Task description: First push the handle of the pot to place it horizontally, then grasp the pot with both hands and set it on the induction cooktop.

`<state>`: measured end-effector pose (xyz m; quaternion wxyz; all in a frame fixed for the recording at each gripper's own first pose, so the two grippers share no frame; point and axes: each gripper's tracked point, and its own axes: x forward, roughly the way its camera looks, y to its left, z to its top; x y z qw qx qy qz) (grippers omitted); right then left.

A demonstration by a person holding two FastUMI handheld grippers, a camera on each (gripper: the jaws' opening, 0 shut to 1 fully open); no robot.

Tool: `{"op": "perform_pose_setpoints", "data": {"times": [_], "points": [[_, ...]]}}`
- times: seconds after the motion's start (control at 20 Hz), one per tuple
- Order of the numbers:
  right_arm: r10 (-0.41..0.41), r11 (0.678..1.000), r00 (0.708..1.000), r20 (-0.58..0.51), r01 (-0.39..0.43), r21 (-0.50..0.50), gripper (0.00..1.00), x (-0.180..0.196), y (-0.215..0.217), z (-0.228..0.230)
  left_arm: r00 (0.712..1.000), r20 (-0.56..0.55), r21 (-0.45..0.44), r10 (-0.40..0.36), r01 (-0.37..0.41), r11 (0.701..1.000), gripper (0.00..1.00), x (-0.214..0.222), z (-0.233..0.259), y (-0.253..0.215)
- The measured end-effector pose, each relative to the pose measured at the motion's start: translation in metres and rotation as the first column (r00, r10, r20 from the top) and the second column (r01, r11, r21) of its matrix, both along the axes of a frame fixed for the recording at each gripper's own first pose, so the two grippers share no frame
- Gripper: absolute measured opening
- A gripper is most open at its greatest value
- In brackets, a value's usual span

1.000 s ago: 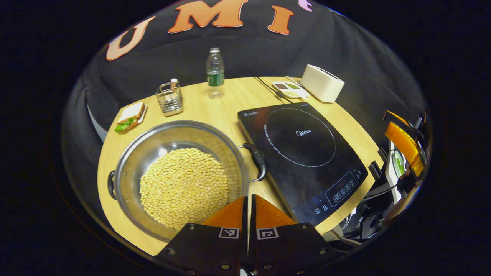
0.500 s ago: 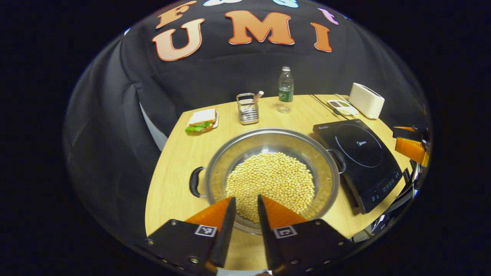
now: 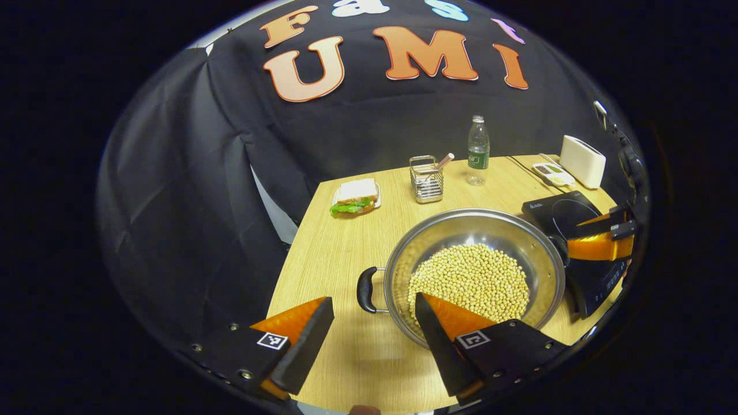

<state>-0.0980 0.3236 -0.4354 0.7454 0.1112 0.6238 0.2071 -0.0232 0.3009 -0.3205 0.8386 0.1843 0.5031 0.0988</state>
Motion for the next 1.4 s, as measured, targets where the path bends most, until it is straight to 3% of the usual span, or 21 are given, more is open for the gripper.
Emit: {"op": "perform_pose_setpoints", "data": {"times": [0.1, 0.15, 0.4, 0.65, 0.75, 0.8, 1.0, 1.35, 1.4], "points": [[-0.018, 1.000, 0.998, -0.052, 0.018, -0.008, 0.89, -0.003, 0.004, -0.010, 0.999, 0.020, -0.062, 0.030, -0.029, 0.998, 0.85, 0.012, 0.002, 0.001], [-0.029, 0.999, 0.997, -0.074, 0.028, -0.018, 0.88, -0.003, 0.006, -0.015, 0.998, 0.021, -0.094, 0.053, -0.051, 0.994, 0.90, 0.016, -0.002, 0.003], [-0.071, 0.997, 0.987, -0.146, 0.069, -0.021, 0.87, -0.003, 0.020, -0.026, 0.995, -0.030, -0.165, 0.097, -0.100, 0.981, 0.90, 0.019, -0.025, 0.013], [-0.039, 0.996, 0.992, -0.123, 0.029, -0.085, 0.87, -0.002, 0.026, -0.038, 0.988, -0.065, -0.191, 0.142, -0.152, 0.970, 0.94, 0.015, -0.057, 0.032], [-0.039, 0.994, 0.993, -0.114, 0.027, -0.107, 0.87, -0.001, 0.025, -0.043, 0.984, -0.088, -0.212, 0.154, -0.170, 0.962, 0.90, 0.012, -0.070, 0.031], [-0.039, 0.992, 0.993, -0.115, 0.025, -0.121, 0.86, -0.002, 0.024, -0.045, 0.981, -0.095, -0.206, 0.167, -0.184, 0.961, 0.94, 0.012, -0.076, 0.033], [-0.006, 0.985, 0.997, -0.076, -0.007, -0.175, 0.76, -0.002, 0.023, -0.052, 0.971, -0.110, -0.248, 0.212, -0.233, 0.940, 0.90, 0.007, -0.101, 0.034], [0.006, 0.977, 0.998, -0.061, -0.019, -0.214, 0.75, -0.003, 0.025, -0.066, 0.977, -0.114, -0.189, 0.180, -0.199, 0.962, 0.92, -0.004, -0.114, 0.043], [0.012, 0.975, 0.998, -0.059, -0.025, -0.219, 0.75, -0.003, 0.025, -0.068, 0.978, -0.110, -0.177, 0.179, -0.197, 0.964, 0.96, -0.004, -0.114, 0.046]]}}
